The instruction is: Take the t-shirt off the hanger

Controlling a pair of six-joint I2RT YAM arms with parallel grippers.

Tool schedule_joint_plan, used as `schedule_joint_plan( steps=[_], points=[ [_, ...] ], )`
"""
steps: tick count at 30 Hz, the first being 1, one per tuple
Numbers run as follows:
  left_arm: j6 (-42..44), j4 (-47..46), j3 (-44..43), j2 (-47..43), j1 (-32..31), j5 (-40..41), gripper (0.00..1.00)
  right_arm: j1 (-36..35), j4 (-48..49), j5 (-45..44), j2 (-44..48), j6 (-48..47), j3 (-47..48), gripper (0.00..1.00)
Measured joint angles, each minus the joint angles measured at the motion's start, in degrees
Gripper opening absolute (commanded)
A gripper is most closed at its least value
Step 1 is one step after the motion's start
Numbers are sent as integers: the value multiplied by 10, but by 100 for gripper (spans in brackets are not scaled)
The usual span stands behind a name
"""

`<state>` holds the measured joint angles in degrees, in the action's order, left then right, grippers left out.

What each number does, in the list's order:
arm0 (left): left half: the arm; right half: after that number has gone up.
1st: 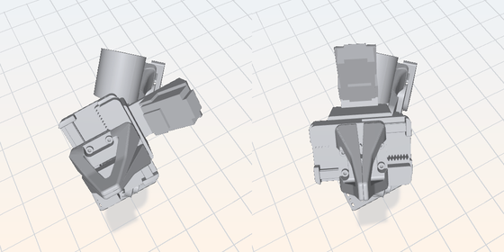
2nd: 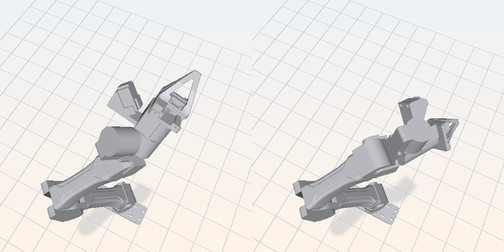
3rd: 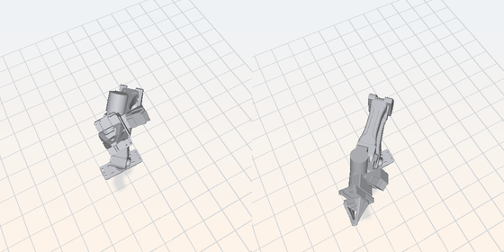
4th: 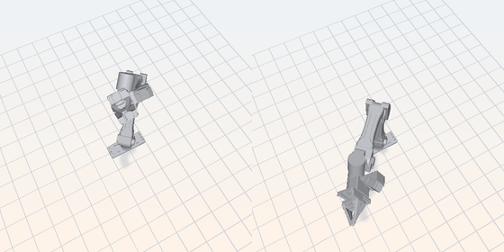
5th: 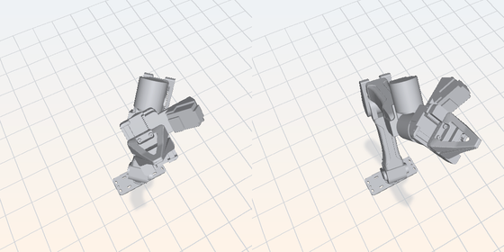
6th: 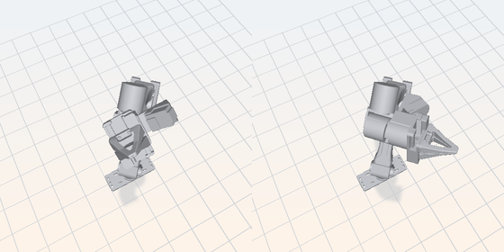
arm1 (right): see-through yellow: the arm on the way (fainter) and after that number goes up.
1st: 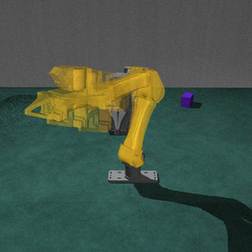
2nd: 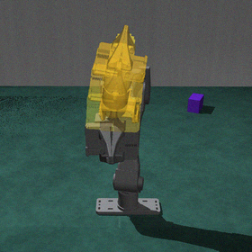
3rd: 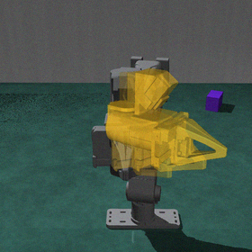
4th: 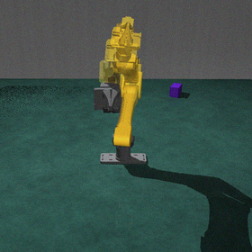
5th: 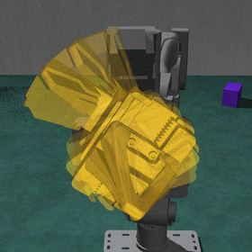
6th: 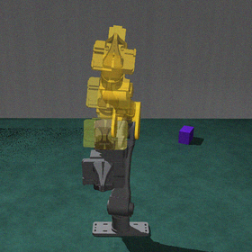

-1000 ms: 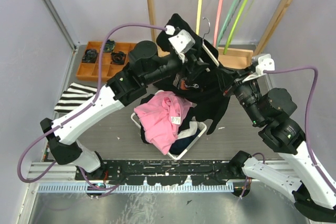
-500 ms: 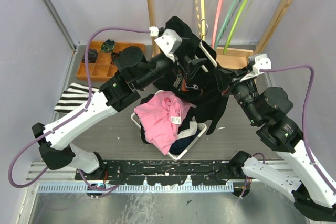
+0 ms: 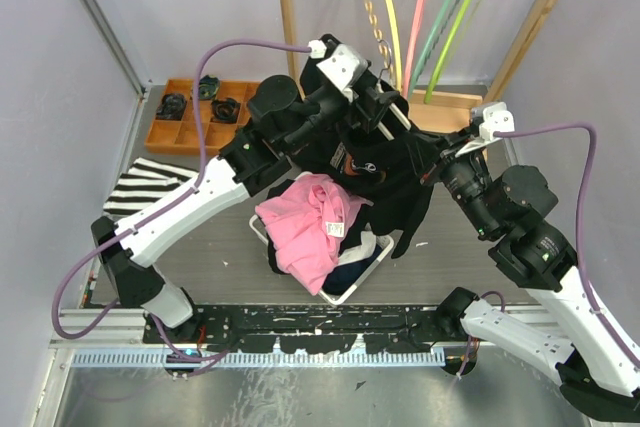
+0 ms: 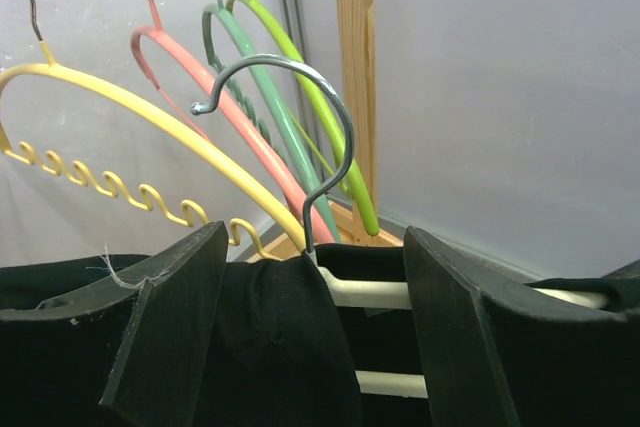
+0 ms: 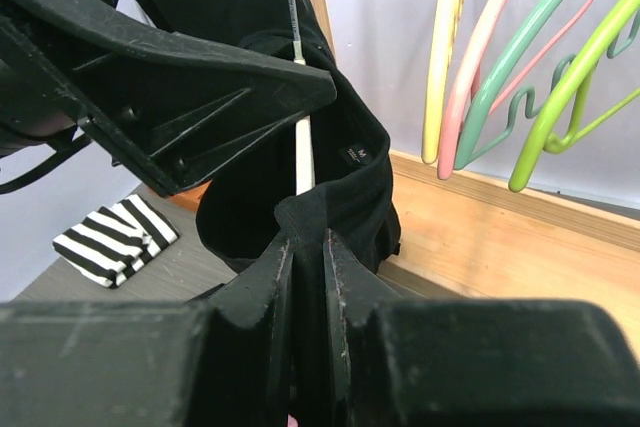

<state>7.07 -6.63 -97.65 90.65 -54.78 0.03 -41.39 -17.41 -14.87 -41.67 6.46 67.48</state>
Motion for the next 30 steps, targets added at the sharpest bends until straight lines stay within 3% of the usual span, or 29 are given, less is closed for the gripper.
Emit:
schedule_joint_plan(
  steps=[8, 18, 24, 30],
  points=[
    [2, -21, 0, 10, 6, -3, 53, 0, -6, 3, 0, 0, 0, 1],
    [3, -25, 0, 10, 8, -13, 1, 0, -6, 6, 0, 1, 0, 1],
    [3, -25, 0, 10, 9, -21, 0, 0, -7, 6, 0, 2, 0, 1],
    [2, -25, 0, 10, 9, -21, 0, 0, -12, 3, 1, 3, 0, 45]
  ],
)
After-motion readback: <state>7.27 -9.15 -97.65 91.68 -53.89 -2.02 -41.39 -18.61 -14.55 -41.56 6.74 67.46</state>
